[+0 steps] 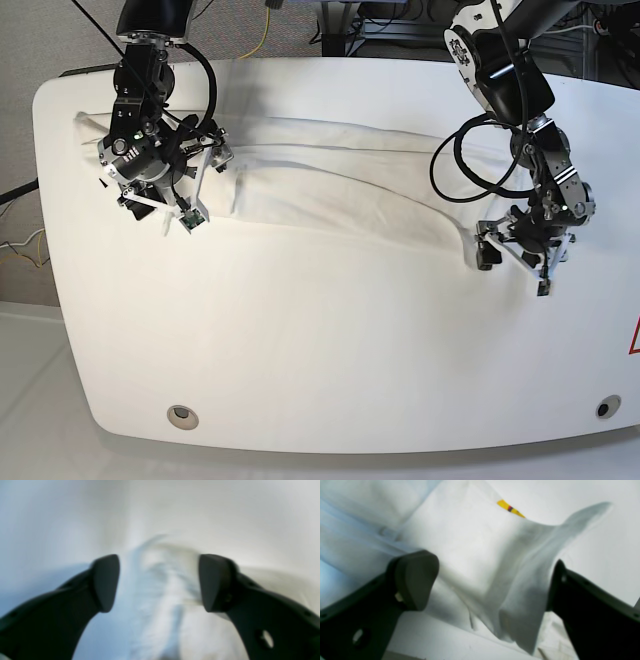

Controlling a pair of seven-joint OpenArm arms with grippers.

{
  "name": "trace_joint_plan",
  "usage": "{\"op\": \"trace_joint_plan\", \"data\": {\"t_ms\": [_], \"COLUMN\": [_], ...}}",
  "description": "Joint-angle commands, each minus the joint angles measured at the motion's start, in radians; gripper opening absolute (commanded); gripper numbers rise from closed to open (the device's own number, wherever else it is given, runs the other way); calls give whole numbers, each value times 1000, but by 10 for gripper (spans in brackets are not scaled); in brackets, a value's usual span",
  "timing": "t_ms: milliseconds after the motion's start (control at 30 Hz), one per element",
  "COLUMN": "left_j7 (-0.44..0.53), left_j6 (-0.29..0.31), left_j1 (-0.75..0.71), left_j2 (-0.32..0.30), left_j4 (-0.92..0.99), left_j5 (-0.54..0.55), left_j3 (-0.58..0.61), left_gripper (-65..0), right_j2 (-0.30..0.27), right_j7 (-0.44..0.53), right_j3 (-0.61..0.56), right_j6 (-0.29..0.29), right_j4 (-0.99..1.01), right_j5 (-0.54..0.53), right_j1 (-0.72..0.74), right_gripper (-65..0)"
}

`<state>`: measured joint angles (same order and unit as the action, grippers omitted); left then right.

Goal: Fold the T-shirt properly

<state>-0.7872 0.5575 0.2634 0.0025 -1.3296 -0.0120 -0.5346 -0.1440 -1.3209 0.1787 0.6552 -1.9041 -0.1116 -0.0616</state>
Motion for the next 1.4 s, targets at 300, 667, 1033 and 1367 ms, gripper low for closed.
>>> {"op": "trace_joint_plan", "data": {"t_ms": [300,667,1033,1367], "left_j7": [21,22,22,19], "left_j6": [-153,-297,-403,-468], "left_j1": [61,124,130,109], "left_j2": [144,155,155,155], "left_j4": [-120,-116,-24,14], "left_j5": [27,28,168,197], "left_j3": [-120,-203,-186,-98], "left_gripper": [-245,-249,-250,-250], "right_j2": [5,4,2,2], "right_j7": [11,11,11,11], "right_j3": [-2,0,0,0], "right_j6": [2,2,4,4], "right_j4": [-16,-16,-16,-16], "right_j5": [-10,-10,-10,-10], "right_j1": [15,10,10,13], "right_gripper": [-66,-66,-66,-66]}}
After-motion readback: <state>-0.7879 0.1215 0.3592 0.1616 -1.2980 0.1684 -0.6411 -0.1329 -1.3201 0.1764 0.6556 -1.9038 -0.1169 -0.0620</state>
